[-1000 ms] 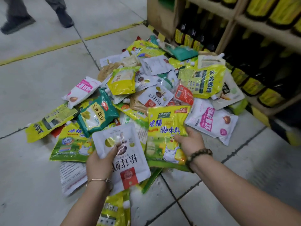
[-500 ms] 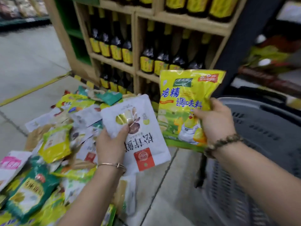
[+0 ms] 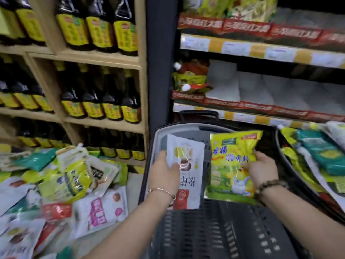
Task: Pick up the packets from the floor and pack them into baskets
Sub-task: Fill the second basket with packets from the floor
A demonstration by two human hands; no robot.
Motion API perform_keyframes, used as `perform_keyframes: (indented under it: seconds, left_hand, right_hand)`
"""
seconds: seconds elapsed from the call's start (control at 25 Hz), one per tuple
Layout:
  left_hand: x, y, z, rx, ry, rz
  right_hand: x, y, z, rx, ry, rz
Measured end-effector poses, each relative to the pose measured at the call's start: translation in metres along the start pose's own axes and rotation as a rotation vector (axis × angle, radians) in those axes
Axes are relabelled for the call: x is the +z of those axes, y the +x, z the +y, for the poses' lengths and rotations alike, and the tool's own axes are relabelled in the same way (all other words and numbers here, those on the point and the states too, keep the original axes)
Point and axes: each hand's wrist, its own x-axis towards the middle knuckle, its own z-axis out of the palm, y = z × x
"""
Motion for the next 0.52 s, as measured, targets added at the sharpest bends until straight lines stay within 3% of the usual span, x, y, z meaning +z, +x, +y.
perform_keyframes:
  seconds: [0.2,0.52]
  left_hand:
    - [0.069,0.036,-0.019,-0.087,0.389,-0.092]
    - [0.138,0.075,-0.113,-0.415,0.478,-0.113]
  right_hand:
    - [0.036,0.047,0.071,0.096,-0.363,-0.086]
    - [0.098,0.094,0.143,0.19,-0.547,-0.205]
